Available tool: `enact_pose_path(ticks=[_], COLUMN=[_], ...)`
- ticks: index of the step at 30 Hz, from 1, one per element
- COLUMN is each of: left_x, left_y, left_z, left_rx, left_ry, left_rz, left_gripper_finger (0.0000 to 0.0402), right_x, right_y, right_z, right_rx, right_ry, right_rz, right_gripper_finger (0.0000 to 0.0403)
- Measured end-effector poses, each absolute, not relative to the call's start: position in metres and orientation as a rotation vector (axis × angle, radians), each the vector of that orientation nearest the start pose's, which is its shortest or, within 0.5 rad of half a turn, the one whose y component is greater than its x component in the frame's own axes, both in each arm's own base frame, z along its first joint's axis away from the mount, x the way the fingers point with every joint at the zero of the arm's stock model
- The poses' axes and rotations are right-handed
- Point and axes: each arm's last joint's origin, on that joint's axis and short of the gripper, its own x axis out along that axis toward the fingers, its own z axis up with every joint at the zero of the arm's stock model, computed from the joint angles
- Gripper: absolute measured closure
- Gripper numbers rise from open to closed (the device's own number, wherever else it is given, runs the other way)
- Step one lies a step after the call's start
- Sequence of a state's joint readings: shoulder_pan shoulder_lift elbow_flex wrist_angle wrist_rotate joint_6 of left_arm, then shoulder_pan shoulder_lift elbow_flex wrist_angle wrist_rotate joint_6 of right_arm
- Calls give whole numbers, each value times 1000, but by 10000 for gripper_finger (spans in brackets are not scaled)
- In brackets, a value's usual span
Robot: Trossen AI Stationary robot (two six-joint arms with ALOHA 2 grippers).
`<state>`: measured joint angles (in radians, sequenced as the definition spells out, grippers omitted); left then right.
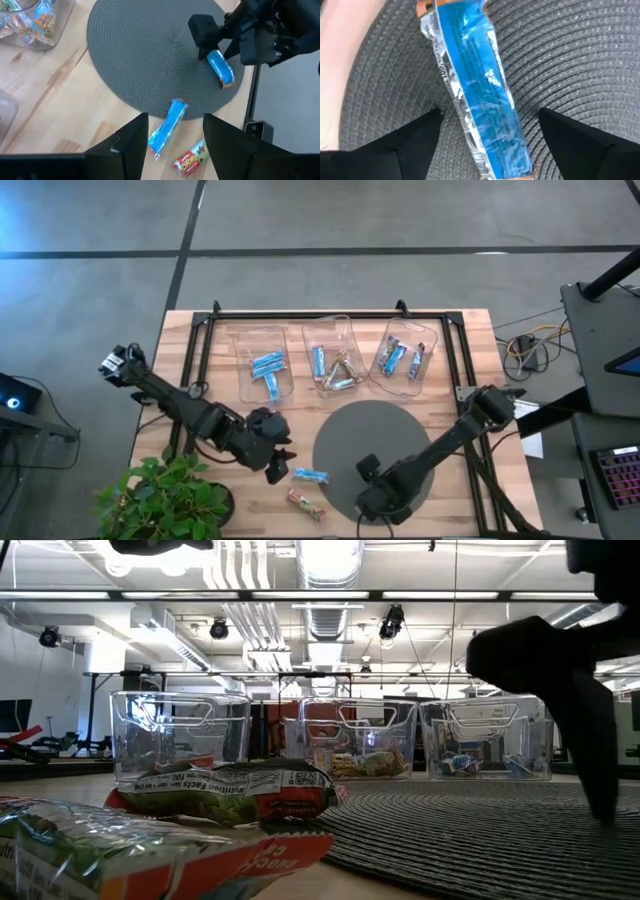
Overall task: Pick and place Granola Bars by type
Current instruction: Put the yellow granola bar into the middle transparent bin
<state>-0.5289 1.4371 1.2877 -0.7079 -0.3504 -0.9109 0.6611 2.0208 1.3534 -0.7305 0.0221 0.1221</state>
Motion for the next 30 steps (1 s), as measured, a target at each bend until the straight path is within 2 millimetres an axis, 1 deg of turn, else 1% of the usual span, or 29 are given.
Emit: enact_pose_path(ticks=[3, 6, 14, 16, 18, 19, 21, 23, 25, 28, 30], left_x=[259, 255, 253, 253, 252, 252, 252, 251, 251, 251, 251], left_y=[-142, -142, -141, -141, -140, -140, -140, -140, -140, -140, -140], left_z=[317, 319, 320, 320, 321, 321, 321, 322, 323, 323, 326], left_rx=[-500, -511, -502, -503, -503, -503, -504, -505, -504, -506, -510], left_ry=[786, 787, 780, 778, 778, 778, 776, 773, 772, 767, 749], left_rz=[196, 205, 220, 221, 220, 220, 219, 216, 215, 212, 207], left_gripper_finger=[229, 229, 229, 229, 229, 229, 229, 229, 229, 229, 229], right_x=[303, 303, 304, 301, 298, 298, 295, 293, 293, 294, 296], right_y=[235, 235, 232, 230, 228, 227, 223, 214, 201, 169, 144], right_z=[137, 136, 138, 141, 150, 157, 178, 201, 225, 266, 290], right_rx=[-376, -362, -309, -298, -294, -291, -266, -218, -125, 121, 293], right_ry=[1400, 1407, 1419, 1427, 1419, 1393, 1330, 1264, 1182, 1052, 952], right_rz=[425, 416, 354, 336, 326, 311, 258, 174, 70, -71, -108], right_gripper_finger=[86, 110, 209, 235, 260, 270, 286, 294, 295, 288, 283])
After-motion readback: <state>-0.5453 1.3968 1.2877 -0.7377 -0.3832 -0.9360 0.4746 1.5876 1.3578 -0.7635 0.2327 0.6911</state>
